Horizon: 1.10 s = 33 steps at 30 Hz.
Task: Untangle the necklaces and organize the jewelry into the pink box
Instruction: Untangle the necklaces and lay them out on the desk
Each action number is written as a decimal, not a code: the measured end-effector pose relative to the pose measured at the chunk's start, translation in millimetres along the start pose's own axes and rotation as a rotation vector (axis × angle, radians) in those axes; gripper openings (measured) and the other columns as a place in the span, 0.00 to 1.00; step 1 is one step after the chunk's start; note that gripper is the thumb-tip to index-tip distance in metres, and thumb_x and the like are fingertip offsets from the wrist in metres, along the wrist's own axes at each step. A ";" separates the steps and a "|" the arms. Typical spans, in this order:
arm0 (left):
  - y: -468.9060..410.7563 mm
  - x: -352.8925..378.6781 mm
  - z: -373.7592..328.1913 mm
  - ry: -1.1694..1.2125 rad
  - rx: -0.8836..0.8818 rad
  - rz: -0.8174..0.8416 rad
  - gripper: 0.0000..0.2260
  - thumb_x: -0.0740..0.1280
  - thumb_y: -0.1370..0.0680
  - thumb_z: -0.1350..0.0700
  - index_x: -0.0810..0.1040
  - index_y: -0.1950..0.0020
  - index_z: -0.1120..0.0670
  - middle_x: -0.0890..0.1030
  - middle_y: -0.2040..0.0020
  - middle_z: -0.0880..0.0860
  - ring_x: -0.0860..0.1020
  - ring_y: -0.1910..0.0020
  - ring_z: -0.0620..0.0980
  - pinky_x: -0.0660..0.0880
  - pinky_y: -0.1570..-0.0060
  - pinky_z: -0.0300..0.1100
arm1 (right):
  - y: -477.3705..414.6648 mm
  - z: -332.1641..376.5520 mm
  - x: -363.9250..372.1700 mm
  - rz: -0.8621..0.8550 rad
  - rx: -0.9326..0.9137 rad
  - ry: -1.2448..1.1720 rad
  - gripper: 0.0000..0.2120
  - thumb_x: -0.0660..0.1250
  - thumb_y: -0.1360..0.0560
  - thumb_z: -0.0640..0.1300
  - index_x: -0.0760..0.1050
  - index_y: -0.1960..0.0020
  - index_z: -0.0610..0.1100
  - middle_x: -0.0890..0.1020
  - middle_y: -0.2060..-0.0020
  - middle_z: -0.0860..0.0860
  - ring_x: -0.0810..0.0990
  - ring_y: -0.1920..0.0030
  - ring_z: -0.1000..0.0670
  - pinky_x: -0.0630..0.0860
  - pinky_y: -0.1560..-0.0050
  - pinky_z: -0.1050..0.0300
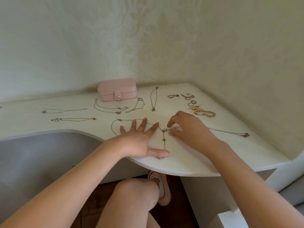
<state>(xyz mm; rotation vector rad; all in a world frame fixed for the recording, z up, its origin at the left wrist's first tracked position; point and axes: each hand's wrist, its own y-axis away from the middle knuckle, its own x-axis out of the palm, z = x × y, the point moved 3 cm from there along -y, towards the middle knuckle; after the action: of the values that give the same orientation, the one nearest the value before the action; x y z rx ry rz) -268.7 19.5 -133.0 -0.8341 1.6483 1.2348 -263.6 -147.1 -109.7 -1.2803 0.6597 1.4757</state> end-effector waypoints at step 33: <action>-18.5 -0.8 21.0 0.047 -0.009 -0.014 0.53 0.57 0.42 0.21 0.32 0.27 0.37 0.30 0.25 0.48 0.30 0.27 0.55 0.36 0.31 0.66 | -76.3 -14.4 -1.9 0.462 -0.162 -0.565 0.01 0.66 0.29 0.33 0.76 0.59 0.37 0.80 0.68 0.50 0.76 0.67 0.55 0.70 0.64 0.69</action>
<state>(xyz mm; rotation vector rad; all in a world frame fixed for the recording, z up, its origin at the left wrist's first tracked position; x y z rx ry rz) -246.6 34.5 -141.3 -0.8853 1.6725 1.2220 -187.9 -136.0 -95.9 -0.7814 0.4745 2.1934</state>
